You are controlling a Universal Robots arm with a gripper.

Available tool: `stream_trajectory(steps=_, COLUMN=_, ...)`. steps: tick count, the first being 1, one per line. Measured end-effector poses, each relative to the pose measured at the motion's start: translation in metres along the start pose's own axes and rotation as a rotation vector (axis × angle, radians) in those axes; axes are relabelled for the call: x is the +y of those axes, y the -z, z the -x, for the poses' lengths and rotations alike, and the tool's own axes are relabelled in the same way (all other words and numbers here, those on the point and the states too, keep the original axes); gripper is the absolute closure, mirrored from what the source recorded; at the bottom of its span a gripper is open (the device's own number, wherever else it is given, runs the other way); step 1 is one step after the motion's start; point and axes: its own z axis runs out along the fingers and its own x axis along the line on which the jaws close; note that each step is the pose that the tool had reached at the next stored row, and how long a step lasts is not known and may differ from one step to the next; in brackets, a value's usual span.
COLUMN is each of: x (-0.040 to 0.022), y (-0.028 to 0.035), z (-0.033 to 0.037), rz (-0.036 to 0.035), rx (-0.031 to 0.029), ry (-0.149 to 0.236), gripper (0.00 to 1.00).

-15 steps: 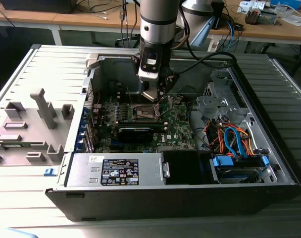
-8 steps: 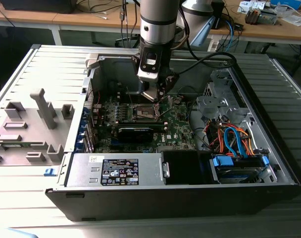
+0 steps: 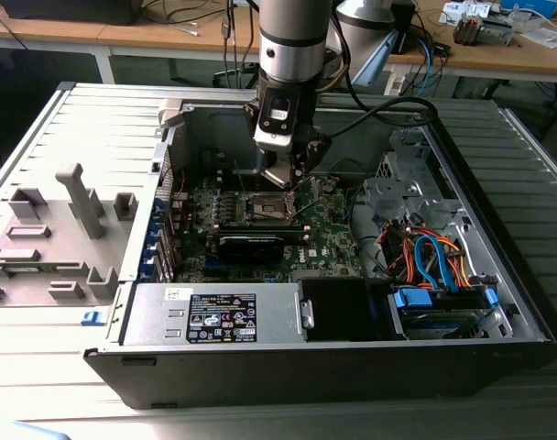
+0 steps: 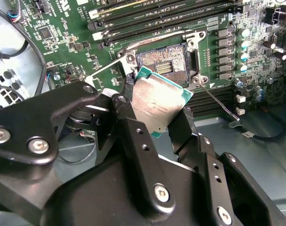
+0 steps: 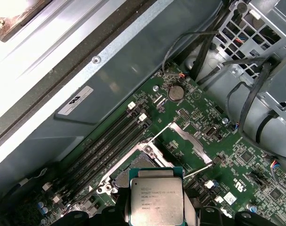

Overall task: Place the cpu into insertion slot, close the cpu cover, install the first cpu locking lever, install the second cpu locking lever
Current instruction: 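Place the cpu into insertion slot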

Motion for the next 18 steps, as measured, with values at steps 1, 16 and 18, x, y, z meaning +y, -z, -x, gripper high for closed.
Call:
stream_trajectory(steps=1, x=0.0000, y=-0.0001, z=0.0000, rz=0.0001, rx=0.0000, ry=-0.001, gripper=0.45)
stream_trajectory(steps=16, x=0.0000, y=-0.0008, z=0.0000, rz=0.0002, rx=-0.0009, ry=-0.016, gripper=0.45)
stream_trajectory(steps=18, x=0.0000, y=-0.0008, z=0.0000, rz=0.0003, rx=-0.0010, ry=-0.018, gripper=0.45)
